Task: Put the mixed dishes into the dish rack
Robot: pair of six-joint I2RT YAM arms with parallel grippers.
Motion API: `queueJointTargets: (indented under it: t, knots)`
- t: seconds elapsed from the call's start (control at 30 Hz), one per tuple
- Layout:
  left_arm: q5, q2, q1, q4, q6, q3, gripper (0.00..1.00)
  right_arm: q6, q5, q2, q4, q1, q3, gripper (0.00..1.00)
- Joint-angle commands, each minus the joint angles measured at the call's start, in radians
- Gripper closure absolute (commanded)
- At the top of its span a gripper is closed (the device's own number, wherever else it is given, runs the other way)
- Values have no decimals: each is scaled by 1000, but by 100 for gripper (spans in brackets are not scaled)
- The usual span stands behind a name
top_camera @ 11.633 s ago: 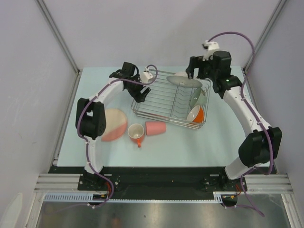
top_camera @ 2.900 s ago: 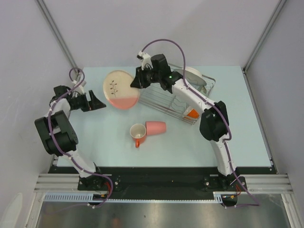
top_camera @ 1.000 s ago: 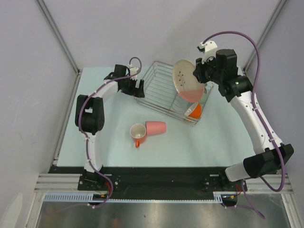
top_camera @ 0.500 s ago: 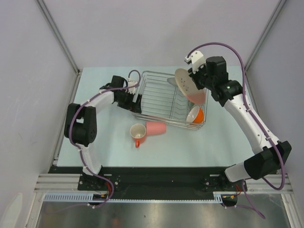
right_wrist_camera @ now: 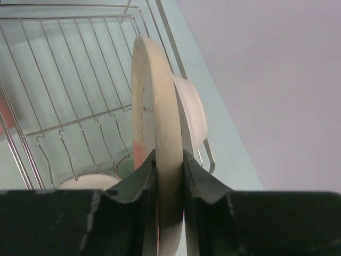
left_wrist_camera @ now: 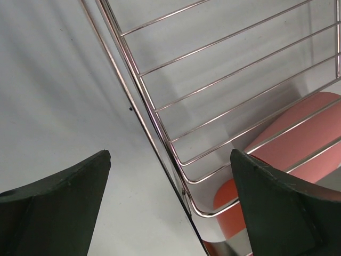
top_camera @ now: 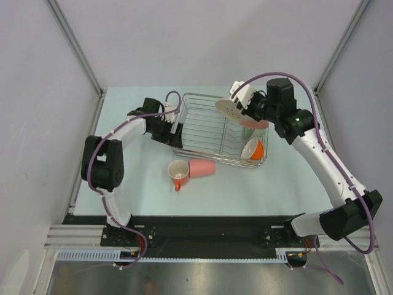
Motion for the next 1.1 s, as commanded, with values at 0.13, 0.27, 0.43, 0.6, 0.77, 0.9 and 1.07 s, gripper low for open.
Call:
queueJointTargets:
  t: [0.13,0.27,0.43,0.6,0.77,0.9,1.07]
  knots:
    - [64,-101,-1,-54,30,8,0,-178,-4,41,135,50,37,100]
    - [75,-106,-1,-55,33,-14,1,-202,12,79,140,67,38,100]
    - [80,-95,-1,-46,45,-29,0,-224,47,110,134,75,34,100]
    - [78,-78,5,-35,47,-24,0,-270,98,131,132,93,31,100]
    - [83,-72,12,-26,47,-26,0,-343,163,147,118,127,28,100]
    - [84,-63,17,-23,47,-28,0,-417,245,163,106,153,26,100]
    - [86,-63,23,-17,49,-26,0,-397,240,176,88,159,23,100]
